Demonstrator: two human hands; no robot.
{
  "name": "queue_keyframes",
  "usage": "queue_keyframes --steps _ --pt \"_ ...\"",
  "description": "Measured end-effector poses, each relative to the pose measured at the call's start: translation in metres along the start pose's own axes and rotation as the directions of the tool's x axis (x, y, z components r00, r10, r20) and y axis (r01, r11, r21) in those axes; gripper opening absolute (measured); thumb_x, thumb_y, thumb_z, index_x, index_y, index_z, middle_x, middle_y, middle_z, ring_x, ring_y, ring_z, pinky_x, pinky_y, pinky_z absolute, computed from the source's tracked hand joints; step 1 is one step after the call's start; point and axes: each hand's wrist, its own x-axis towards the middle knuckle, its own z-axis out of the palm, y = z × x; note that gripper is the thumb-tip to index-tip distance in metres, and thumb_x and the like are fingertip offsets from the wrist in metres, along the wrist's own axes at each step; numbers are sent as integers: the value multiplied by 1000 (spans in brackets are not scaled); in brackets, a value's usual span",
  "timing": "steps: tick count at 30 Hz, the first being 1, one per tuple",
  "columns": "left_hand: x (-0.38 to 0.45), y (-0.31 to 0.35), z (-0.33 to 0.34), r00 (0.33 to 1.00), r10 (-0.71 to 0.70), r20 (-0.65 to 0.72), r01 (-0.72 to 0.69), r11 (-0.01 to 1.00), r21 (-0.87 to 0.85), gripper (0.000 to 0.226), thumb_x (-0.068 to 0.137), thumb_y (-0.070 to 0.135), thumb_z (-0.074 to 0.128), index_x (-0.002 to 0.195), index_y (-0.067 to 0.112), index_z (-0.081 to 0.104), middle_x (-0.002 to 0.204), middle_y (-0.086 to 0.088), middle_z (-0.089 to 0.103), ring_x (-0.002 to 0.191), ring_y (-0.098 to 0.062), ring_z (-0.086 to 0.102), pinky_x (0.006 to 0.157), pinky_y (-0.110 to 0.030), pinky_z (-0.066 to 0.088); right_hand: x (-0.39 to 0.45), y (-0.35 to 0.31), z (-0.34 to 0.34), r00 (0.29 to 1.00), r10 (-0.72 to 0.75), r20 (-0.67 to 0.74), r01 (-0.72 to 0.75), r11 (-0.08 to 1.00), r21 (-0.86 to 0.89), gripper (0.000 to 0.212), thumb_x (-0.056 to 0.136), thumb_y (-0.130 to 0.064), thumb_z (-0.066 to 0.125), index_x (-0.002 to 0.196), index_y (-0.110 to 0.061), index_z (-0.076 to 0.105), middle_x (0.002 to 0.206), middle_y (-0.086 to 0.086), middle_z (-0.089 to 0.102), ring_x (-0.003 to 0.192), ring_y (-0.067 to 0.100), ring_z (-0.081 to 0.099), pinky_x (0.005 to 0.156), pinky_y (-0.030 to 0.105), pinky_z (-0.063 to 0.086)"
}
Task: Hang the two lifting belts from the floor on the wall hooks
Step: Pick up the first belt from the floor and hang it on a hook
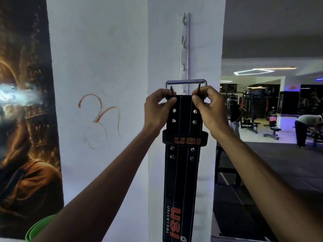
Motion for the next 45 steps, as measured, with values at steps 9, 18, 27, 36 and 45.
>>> queue_keyframes --steps 9,18,27,36,45 --pt "49 -49 17 998 5 -64 2 994 111 24 88 0 69 79 22 65 105 -17 74 100 -13 68 75 -17 57 41 59 24 1000 18 -6 -17 998 53 7 90 -12 65 94 -7 65 84 -7 63 86 5 60 74 11 49" --pt "52 -79 23 999 -6 -36 11 991 133 11 88 5 69 90 15 63 101 -14 75 100 -24 72 86 -49 62 43 91 31 999 31 -38 -27 995 95 12 93 -12 62 104 -9 59 90 -5 65 83 3 61 77 13 48" --pt "54 -78 22 977 -196 -86 200 978 50 33 81 33 81 104 13 68 93 -9 80 86 -22 78 87 -52 63 45 82 36 956 245 -164 -230 968 102 36 82 -28 69 113 -23 52 73 0 70 61 15 62 65 40 54" --pt "46 -67 26 924 -353 -146 350 936 -45 26 77 36 82 86 14 71 78 -2 80 75 -21 76 88 -49 63 29 79 31 959 186 -213 -182 983 40 39 87 -24 68 123 -24 53 84 -7 68 73 0 65 62 7 48" --pt "35 -46 20 894 -425 -144 429 903 -7 43 68 48 81 96 17 69 92 -4 80 85 -23 78 91 -50 62 39 53 31 918 315 -241 -365 908 -206 30 84 -36 64 107 -21 53 72 -11 62 72 16 65 69 31 50"
